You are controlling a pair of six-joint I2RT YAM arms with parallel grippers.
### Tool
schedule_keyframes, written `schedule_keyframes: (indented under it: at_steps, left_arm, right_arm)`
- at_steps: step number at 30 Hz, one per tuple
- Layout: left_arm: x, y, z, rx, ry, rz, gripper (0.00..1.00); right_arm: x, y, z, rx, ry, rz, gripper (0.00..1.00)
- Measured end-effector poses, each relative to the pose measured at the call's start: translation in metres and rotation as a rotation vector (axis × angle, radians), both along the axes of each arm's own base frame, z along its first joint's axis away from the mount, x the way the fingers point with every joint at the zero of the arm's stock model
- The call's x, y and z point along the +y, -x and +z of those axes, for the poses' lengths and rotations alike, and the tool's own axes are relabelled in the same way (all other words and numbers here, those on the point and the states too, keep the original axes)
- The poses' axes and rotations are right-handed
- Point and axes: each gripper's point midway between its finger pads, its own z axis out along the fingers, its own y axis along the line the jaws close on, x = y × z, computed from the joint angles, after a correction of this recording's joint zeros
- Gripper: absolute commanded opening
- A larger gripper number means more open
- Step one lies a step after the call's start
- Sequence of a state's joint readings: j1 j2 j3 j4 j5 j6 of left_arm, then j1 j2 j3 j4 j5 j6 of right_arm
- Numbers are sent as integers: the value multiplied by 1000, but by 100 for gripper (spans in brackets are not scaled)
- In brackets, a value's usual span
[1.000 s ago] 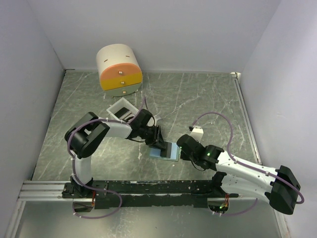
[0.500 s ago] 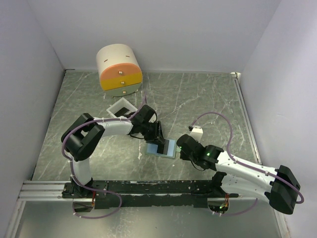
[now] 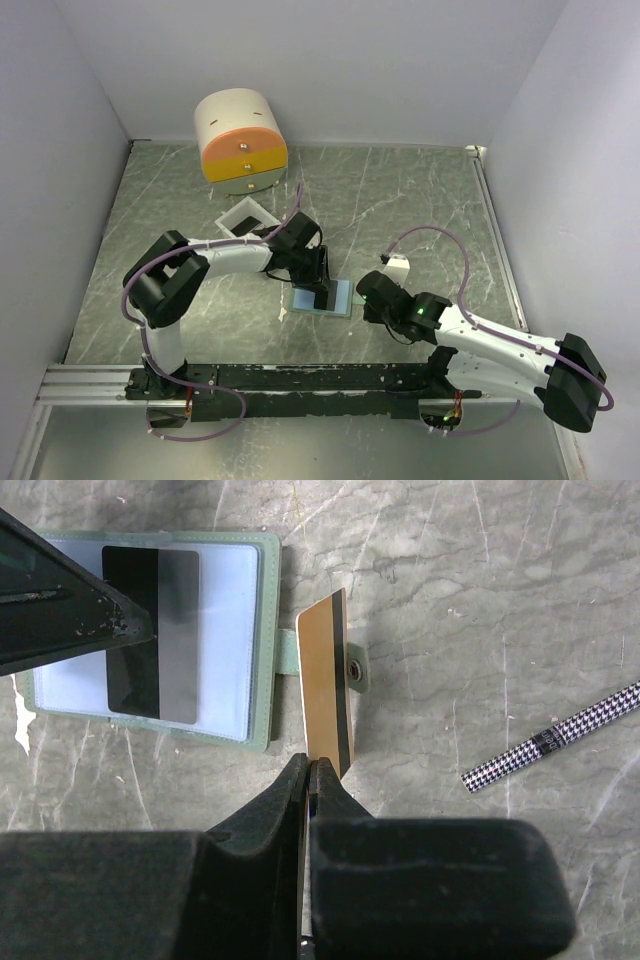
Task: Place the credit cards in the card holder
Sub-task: Insert the credit card into the card holder.
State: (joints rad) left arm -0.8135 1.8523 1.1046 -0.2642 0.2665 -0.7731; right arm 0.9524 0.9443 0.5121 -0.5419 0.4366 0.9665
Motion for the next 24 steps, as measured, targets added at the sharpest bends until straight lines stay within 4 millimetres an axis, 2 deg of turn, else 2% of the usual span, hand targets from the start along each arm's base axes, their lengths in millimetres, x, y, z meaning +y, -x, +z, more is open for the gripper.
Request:
schedule_keyframes:
  at_steps: [24]
  left_arm:
    - [10, -3, 2, -26, -46, 25, 56]
  right_arm:
    - [1, 1, 1, 2, -6, 10, 0]
